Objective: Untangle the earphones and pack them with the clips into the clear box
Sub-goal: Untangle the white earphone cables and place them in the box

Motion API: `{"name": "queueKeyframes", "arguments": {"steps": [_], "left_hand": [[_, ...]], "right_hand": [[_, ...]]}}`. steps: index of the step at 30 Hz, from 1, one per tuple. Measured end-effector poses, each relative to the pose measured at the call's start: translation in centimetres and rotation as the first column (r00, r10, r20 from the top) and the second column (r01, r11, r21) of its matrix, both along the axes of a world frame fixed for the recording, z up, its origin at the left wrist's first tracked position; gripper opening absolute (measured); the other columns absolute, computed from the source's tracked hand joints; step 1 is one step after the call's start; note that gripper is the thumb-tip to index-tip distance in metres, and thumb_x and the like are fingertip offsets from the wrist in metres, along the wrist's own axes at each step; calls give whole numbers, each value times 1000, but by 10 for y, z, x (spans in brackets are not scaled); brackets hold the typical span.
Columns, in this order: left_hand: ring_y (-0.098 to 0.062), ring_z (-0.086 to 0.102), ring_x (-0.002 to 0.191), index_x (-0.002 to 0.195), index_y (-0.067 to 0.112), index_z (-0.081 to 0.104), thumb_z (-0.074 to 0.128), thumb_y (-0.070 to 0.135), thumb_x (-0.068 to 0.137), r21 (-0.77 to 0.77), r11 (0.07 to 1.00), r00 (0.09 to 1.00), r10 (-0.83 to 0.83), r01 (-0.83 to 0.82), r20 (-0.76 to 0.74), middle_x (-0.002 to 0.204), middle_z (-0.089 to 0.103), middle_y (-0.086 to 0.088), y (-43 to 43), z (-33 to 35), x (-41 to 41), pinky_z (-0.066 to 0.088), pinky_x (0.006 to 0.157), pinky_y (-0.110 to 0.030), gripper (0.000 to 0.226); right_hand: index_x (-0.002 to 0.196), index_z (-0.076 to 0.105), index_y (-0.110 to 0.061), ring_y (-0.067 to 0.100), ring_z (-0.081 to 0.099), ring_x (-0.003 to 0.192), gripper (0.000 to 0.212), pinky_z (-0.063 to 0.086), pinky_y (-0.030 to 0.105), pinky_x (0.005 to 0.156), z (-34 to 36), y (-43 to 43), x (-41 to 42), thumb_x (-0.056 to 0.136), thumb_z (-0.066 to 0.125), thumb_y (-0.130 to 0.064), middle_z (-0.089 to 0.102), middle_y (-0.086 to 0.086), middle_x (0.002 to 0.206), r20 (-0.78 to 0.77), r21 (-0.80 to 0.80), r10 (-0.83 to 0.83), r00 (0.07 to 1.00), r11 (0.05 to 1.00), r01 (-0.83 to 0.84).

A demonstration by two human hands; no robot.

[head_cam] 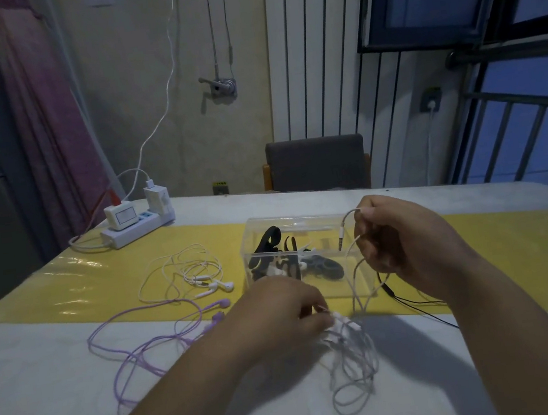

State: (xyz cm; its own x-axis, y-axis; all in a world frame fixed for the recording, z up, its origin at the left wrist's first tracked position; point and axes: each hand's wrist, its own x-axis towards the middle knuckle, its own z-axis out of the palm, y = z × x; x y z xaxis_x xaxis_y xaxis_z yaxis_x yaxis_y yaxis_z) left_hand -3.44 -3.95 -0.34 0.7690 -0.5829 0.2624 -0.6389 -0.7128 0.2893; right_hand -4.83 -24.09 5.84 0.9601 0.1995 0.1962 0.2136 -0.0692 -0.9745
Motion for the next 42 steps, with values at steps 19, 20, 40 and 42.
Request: {"name": "queueKeyframes", "arguments": {"steps": [19,20,40,42], "left_hand": [[-18,31,46,51,15,52,53,10,78,-870,386,922,-105,-307,-372,48,36,-5,20,27,3,24,47,-28,27],[-17,33,46,52,13,55,55,12,76,-853,424,922,-95,-305,-376,49,39,-6,19,28,2,27,45,-25,24],[-16,41,43,64,4,60,54,6,92,-842,408,912,-54,-352,-407,55,47,-13,10,29,-3,30,42,-23,29],[-17,43,45,66,2,61,54,7,93,-846,398,913,-47,-355,-405,56,49,-12,10,28,-3,32,44,-25,28]], "right_hand": [[69,77,-22,0,65,61,23,50,30,79,6,7,-18,76,75,-44,71,-13,62,-309,-867,-88,947,435,-242],[71,78,-22,-1,64,60,25,48,28,70,8,8,-20,76,75,-47,71,-14,62,-293,-866,-83,953,446,-227],[82,76,-21,-4,55,60,26,40,15,60,-3,36,-9,84,69,-46,68,-11,72,9,-517,61,998,855,-47],[77,76,-19,1,53,61,18,42,20,61,-7,39,-8,79,77,-37,62,-14,64,-1,-582,111,994,808,-91]]}}
